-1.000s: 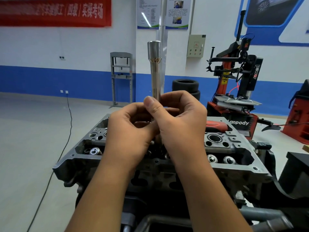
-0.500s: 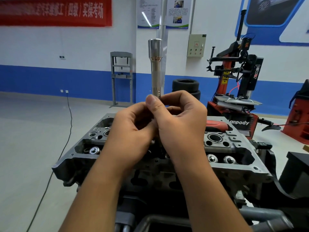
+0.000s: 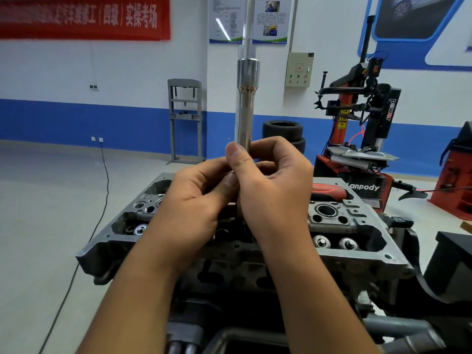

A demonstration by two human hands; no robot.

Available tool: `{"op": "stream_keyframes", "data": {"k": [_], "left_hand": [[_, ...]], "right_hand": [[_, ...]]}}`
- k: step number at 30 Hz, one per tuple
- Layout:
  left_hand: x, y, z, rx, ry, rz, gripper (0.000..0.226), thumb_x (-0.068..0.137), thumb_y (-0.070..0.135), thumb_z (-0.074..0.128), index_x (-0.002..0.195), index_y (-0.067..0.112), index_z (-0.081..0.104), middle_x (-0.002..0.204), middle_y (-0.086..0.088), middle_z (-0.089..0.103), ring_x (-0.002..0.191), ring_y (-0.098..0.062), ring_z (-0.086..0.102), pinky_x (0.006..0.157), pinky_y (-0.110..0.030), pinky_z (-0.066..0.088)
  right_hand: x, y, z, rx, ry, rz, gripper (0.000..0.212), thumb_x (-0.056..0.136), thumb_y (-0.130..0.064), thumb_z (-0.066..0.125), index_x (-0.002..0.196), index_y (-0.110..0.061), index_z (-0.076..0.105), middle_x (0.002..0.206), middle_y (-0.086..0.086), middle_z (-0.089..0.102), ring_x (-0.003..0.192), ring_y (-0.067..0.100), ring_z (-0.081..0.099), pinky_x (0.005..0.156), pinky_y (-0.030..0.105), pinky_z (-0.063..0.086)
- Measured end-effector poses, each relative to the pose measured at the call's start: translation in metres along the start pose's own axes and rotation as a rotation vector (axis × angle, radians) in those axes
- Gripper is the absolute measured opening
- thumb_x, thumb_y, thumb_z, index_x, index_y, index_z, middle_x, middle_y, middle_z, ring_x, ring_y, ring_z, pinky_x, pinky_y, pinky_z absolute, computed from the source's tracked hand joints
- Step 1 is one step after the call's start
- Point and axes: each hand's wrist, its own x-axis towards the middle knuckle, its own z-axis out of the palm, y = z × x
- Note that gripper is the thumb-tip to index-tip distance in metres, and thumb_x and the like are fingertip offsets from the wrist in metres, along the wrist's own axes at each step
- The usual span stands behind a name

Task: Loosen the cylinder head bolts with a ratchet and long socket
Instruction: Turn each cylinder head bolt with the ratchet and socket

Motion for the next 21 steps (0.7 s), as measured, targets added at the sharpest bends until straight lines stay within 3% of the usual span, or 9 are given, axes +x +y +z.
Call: {"op": "stream_keyframes", "data": {"k": [7, 9, 13, 16, 19, 21], "left_hand": [[0.004, -0.0081, 0.0035, 0.103, 0.274, 0.045, 0.022, 0.089, 0.009, 0.077, 0.108, 0.018, 0.078, 0.101, -0.002, 0.082, 0.095, -0.022, 0.079, 0.075, -0.03, 0.064], [0.003, -0.0073, -0.0001, 0.095, 0.242, 0.019, 0.024, 0.087, 0.019, 0.075, 0.111, 0.019, 0.077, 0.104, -0.003, 0.081, 0.098, -0.023, 0.079, 0.078, -0.034, 0.065], [-0.001, -0.0004, -0.0024, 0.036, -0.016, -0.044, 0.03, 0.1, 0.023, 0.058, 0.126, 0.022, 0.073, 0.118, -0.002, 0.079, 0.111, -0.022, 0.076, 0.086, -0.031, 0.063], [0.0004, 0.0002, 0.0004, 0.109, 0.123, 0.001, 0.027, 0.096, 0.009, 0.067, 0.12, 0.018, 0.074, 0.108, -0.001, 0.081, 0.101, -0.019, 0.078, 0.08, -0.029, 0.064], [0.0025, -0.0035, 0.0042, 0.143, 0.274, 0.027, 0.026, 0.082, 0.007, 0.081, 0.106, 0.015, 0.076, 0.095, -0.005, 0.08, 0.088, -0.022, 0.079, 0.068, -0.027, 0.063], [0.003, -0.0053, 0.0036, 0.162, 0.29, 0.032, 0.025, 0.084, 0.008, 0.081, 0.106, 0.018, 0.077, 0.095, -0.004, 0.081, 0.089, -0.022, 0.079, 0.07, -0.03, 0.065]], "right_hand": [[-0.0001, -0.0009, 0.0008, 0.019, -0.016, 0.035, 0.018, 0.087, -0.033, 0.084, 0.081, -0.022, 0.072, 0.075, -0.005, 0.074, 0.07, 0.012, 0.073, 0.063, 0.029, 0.062], [-0.0006, -0.0021, -0.0008, 0.016, 0.031, 0.027, 0.02, 0.083, -0.036, 0.087, 0.082, -0.024, 0.071, 0.075, -0.006, 0.074, 0.07, 0.011, 0.073, 0.063, 0.027, 0.061], [-0.0013, -0.0019, -0.0009, -0.03, 0.1, -0.014, 0.021, 0.083, -0.036, 0.087, 0.08, -0.025, 0.069, 0.073, -0.004, 0.071, 0.065, 0.013, 0.069, 0.063, 0.037, 0.06], [-0.0006, -0.0016, 0.0004, -0.089, 0.031, -0.041, 0.016, 0.092, -0.036, 0.078, 0.082, -0.026, 0.07, 0.074, -0.006, 0.07, 0.069, 0.014, 0.069, 0.066, 0.042, 0.06], [0.0024, -0.0023, -0.0026, -0.123, -0.099, -0.013, 0.018, 0.1, -0.035, 0.067, 0.085, -0.025, 0.073, 0.075, -0.011, 0.071, 0.074, 0.007, 0.07, 0.067, 0.028, 0.057], [0.0022, -0.0015, -0.0054, -0.04, -0.138, 0.053, 0.017, 0.097, -0.034, 0.071, 0.086, -0.021, 0.074, 0.077, -0.009, 0.074, 0.074, 0.007, 0.072, 0.066, 0.023, 0.057]]}}
